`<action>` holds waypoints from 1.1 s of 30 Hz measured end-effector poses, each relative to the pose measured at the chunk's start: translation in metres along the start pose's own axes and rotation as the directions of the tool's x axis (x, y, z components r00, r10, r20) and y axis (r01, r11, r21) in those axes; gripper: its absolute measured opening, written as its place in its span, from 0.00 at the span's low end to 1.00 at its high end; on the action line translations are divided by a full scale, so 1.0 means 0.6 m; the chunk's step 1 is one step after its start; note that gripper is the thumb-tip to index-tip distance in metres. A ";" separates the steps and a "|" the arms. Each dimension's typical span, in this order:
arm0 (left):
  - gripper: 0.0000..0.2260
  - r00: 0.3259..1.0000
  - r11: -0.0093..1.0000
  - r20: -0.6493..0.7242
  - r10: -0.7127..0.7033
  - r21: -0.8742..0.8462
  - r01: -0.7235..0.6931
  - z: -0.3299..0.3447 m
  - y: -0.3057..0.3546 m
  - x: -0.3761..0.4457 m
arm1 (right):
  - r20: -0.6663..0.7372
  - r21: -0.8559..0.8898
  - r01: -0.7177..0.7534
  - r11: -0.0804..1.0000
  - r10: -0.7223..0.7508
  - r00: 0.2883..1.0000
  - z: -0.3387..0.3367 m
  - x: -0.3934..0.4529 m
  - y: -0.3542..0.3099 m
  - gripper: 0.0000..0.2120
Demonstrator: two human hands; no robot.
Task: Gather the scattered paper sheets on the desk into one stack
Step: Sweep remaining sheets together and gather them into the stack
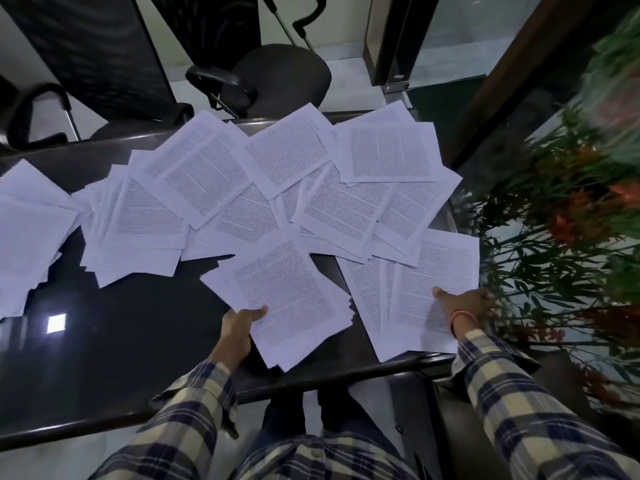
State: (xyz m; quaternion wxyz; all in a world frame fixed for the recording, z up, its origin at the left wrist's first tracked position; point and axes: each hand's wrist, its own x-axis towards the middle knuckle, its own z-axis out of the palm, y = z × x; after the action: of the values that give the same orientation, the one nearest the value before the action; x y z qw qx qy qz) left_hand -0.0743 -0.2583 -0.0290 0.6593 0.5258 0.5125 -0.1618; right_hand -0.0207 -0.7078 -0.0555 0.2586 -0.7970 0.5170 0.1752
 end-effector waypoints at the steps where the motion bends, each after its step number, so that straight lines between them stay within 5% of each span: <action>1: 0.16 0.998 0.999 0.055 -0.029 -0.021 0.030 -0.001 -0.001 -0.001 | 0.001 -0.018 -0.005 1.000 0.006 1.000 0.003 0.004 0.000 0.64; 8: 0.27 0.949 0.966 0.291 -0.125 -0.181 0.183 -0.001 -0.031 -0.018 | 0.025 -0.073 0.171 0.983 -0.170 0.985 0.013 -0.018 -0.025 0.66; 14: 0.10 0.898 0.946 0.420 -0.134 -0.215 0.242 0.017 -0.047 -0.050 | 0.124 -0.136 0.303 0.943 -0.287 0.950 0.032 -0.073 -0.046 0.55; 18: 0.14 0.871 0.958 0.469 -0.144 -0.153 0.241 0.016 -0.063 -0.053 | 0.257 -0.064 0.342 0.938 -0.315 0.913 0.042 -0.096 -0.049 0.54; 22: 0.30 0.844 0.980 0.514 -0.157 -0.027 0.199 0.017 -0.067 -0.045 | 0.308 -0.013 0.369 0.929 -0.347 0.886 0.056 -0.118 -0.051 0.52; 26: 0.18 0.853 0.982 0.489 -0.180 0.035 0.188 0.033 -0.046 -0.031 | 0.372 0.026 0.380 0.925 -0.362 0.855 0.071 -0.146 -0.051 0.41; 30: 0.20 0.862 0.981 0.470 -0.191 0.131 0.146 0.045 -0.019 -0.017 | 0.478 0.239 0.382 0.893 -0.450 0.754 0.097 -0.188 -0.047 0.19; 33: 0.22 0.899 0.963 0.405 -0.164 0.263 0.056 0.034 -0.006 0.000 | 0.611 0.328 0.437 0.837 -0.541 0.578 0.129 -0.220 -0.039 0.10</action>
State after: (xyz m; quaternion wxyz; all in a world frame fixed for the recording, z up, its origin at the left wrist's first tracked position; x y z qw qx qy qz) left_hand -0.0667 -0.2771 -0.0325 0.6743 0.5255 0.3623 -0.3713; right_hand -0.0533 -0.5572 -0.0404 0.5236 -0.7658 0.1549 0.3396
